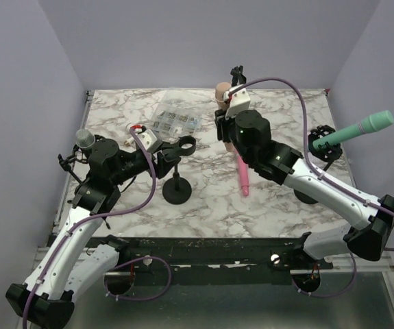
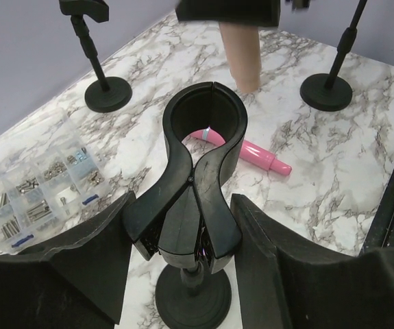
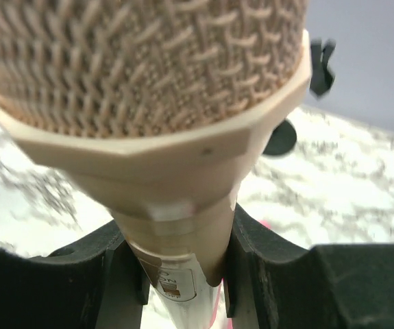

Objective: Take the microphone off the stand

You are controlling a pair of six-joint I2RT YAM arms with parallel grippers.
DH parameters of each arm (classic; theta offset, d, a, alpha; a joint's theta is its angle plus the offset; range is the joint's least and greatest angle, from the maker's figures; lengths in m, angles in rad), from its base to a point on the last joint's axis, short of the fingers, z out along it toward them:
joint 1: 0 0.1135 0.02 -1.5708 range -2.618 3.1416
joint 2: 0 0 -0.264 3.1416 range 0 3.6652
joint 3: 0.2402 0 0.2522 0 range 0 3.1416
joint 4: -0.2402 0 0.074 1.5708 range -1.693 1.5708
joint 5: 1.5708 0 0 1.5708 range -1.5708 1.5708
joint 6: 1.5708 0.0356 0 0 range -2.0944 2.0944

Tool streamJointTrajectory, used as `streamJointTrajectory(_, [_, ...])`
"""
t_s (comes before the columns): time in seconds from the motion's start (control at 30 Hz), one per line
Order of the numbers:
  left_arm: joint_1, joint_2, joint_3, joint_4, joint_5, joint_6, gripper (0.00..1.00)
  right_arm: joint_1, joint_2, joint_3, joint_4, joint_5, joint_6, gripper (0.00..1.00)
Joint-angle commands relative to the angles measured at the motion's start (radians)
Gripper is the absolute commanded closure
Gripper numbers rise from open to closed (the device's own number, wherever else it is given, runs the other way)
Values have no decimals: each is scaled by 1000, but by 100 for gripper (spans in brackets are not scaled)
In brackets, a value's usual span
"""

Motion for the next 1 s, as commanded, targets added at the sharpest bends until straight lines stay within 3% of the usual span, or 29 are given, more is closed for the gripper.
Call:
streamJointTrajectory(0.0, [-2, -16, 3, -24, -26, 8, 46, -43, 33, -74, -88, 12, 132, 99])
streamJointTrajectory(0.43, [-3, -72, -6, -19, -30, 6, 36, -276, 381, -83, -282, -446, 399, 99])
streamJointTrajectory(0.6, [-5, -77, -12, -10, -34, -1, 33, -318, 494, -64, -312, -487, 415, 98])
streamJointTrajectory(0.67, [-6, -78, -6, -16, -31, -2, 25, -322, 512, -70, -300, -491, 421, 92])
streamJointTrajectory(0.8, [-7, -90, -16, 1, -40, -9, 19, -322, 555, -65, -297, -480, 422, 80])
streamJointTrajectory(0.87, [-7, -92, -5, -6, -35, -15, 3, -322, 574, -58, -298, -473, 419, 77])
streamJointTrajectory(0.97, [-7, -112, 21, -26, -67, -40, 2, -322, 589, -53, -299, -457, 421, 69])
